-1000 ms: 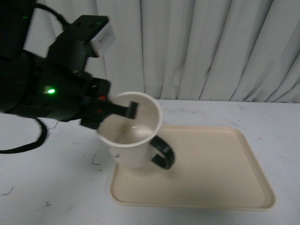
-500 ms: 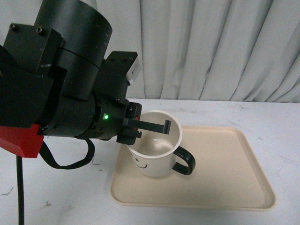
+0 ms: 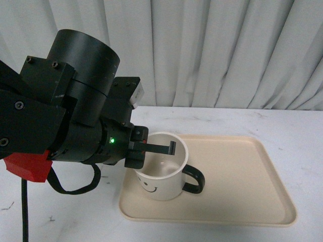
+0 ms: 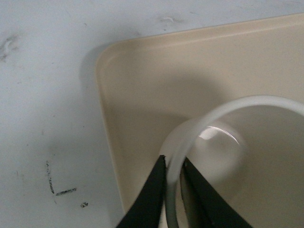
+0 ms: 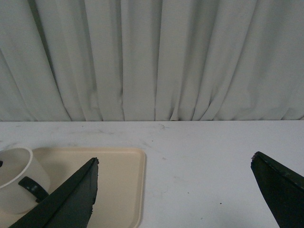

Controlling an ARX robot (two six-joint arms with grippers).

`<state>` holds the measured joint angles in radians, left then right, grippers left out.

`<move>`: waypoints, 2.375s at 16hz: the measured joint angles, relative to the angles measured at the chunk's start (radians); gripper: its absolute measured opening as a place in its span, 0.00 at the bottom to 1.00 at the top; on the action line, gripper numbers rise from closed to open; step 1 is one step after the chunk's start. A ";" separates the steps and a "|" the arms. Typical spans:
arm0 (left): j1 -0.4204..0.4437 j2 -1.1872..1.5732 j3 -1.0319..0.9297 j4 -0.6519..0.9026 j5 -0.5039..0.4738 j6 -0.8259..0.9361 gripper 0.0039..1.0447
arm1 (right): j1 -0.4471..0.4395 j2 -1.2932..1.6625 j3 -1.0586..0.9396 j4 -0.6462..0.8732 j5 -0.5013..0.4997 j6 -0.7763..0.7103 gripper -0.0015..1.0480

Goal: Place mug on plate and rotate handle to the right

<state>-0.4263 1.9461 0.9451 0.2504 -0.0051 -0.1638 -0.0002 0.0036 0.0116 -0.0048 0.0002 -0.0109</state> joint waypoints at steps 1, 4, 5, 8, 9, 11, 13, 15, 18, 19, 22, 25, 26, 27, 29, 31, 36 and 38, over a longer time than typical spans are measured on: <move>-0.002 0.000 0.004 -0.002 0.002 -0.002 0.16 | 0.000 0.000 0.000 0.000 0.000 0.000 0.94; -0.018 0.000 0.027 -0.013 0.007 -0.006 0.36 | 0.000 0.000 0.000 0.000 0.000 0.000 0.94; -0.023 -0.006 0.029 -0.017 0.014 -0.006 0.43 | 0.000 0.000 0.000 0.000 0.000 0.000 0.94; -0.034 -0.083 0.030 -0.055 0.027 0.015 0.67 | 0.000 0.000 0.000 0.000 0.000 0.000 0.94; -0.034 -0.123 0.030 -0.058 0.026 0.027 0.74 | 0.000 0.000 0.000 0.000 0.000 0.000 0.94; -0.027 -0.207 0.018 -0.050 0.036 0.056 0.86 | 0.000 0.000 0.000 0.000 0.000 0.000 0.94; 0.003 -0.400 -0.097 0.112 0.069 0.114 0.94 | 0.000 0.000 0.000 0.000 0.000 0.000 0.94; 0.032 -0.756 -0.357 0.403 -0.260 0.195 0.73 | 0.000 0.000 0.000 0.000 0.000 0.000 0.94; 0.224 -1.012 -0.702 0.430 -0.195 0.171 0.03 | 0.000 0.000 0.000 0.000 0.000 0.000 0.94; 0.249 -1.047 -0.742 0.420 -0.174 0.167 0.01 | 0.000 0.000 0.000 0.000 0.000 0.000 0.94; 0.301 -1.165 -0.803 0.391 -0.124 0.167 0.01 | 0.000 0.000 0.000 0.000 0.000 0.000 0.94; 0.334 -1.255 -0.854 0.336 -0.090 0.167 0.01 | 0.000 0.000 0.000 0.000 0.000 0.000 0.94; 0.387 -1.294 -0.865 0.312 -0.022 0.168 0.01 | 0.000 0.000 0.000 0.000 0.000 0.000 0.94; 0.427 -1.327 -0.875 0.290 -0.006 0.167 0.01 | 0.000 0.000 0.000 0.000 0.000 0.000 0.94; 0.427 -1.390 -0.893 0.246 0.005 0.167 0.01 | 0.000 0.000 0.000 0.000 0.000 0.000 0.94; 0.423 -1.432 -0.927 0.269 0.005 0.167 0.01 | 0.000 0.000 0.000 0.000 0.000 0.000 0.94; 0.424 -1.600 -0.935 0.094 0.005 0.167 0.01 | 0.000 0.000 0.000 0.000 0.000 0.000 0.94; 0.424 -1.650 -0.935 0.047 0.005 0.166 0.01 | 0.000 0.000 0.000 0.000 0.000 0.000 0.94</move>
<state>-0.0025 0.2958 0.0101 0.2970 -0.0006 0.0025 -0.0002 0.0036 0.0116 -0.0048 0.0002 -0.0109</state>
